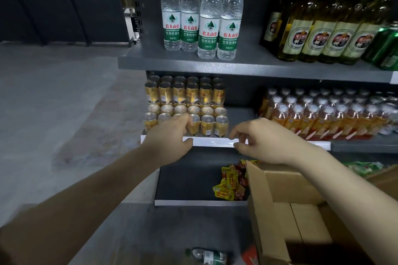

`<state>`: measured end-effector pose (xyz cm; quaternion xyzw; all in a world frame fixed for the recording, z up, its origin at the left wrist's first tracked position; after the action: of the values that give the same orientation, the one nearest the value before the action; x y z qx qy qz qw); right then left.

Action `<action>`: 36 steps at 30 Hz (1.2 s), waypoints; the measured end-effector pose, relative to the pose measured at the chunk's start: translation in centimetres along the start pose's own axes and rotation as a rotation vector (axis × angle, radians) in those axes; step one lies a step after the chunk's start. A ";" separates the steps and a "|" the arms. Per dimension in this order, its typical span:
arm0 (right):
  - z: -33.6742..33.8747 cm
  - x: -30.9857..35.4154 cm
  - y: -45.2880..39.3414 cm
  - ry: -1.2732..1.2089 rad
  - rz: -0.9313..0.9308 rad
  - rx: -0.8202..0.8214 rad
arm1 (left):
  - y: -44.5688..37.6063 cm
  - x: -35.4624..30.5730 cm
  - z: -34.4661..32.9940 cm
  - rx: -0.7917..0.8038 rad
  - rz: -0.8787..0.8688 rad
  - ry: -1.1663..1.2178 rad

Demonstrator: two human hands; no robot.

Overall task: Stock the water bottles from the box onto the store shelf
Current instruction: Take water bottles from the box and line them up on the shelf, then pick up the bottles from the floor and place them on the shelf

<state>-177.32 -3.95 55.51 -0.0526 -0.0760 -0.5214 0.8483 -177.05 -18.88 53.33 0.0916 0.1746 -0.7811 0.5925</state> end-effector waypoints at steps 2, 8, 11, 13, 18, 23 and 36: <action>-0.3 -0.3 0.6 -0.008 -0.011 -0.001 | 0.6 -0.2 -0.6 0.013 0.000 0.004; -1.7 -1.3 2.6 -0.040 -0.047 0.018 | 2.3 -1.2 -2.4 0.022 0.021 0.025; -2.0 -2.0 3.8 -0.053 -0.054 0.001 | 3.2 -2.0 -3.5 0.028 0.041 0.045; -2.3 -2.4 4.7 -0.072 -0.052 -0.016 | 3.8 -2.5 -4.3 0.025 0.051 0.051; -3.6 -3.3 6.7 -0.101 -0.036 -0.011 | 5.4 -3.6 -5.9 0.015 0.066 0.034; -5.2 -3.6 8.3 -0.110 -0.035 -0.011 | 7.0 -4.2 -7.5 0.025 0.085 0.059; -13.1 -3.1 9.4 -0.166 -0.072 0.014 | 10.5 -0.8 -12.8 0.150 0.199 0.090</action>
<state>-169.32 0.75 41.97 -0.0873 -0.1516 -0.5450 0.8200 -167.61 -15.81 40.10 0.1875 0.1322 -0.7245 0.6500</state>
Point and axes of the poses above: each hand's wrist, its own y-axis away from the middle knuckle, its own z-axis out of the back of the hand, x = y × z, the point moved 9 cm from there along -y, towards the middle knuckle, and after that the axes turned 9 degrees about -z, right-handed, at the moved point
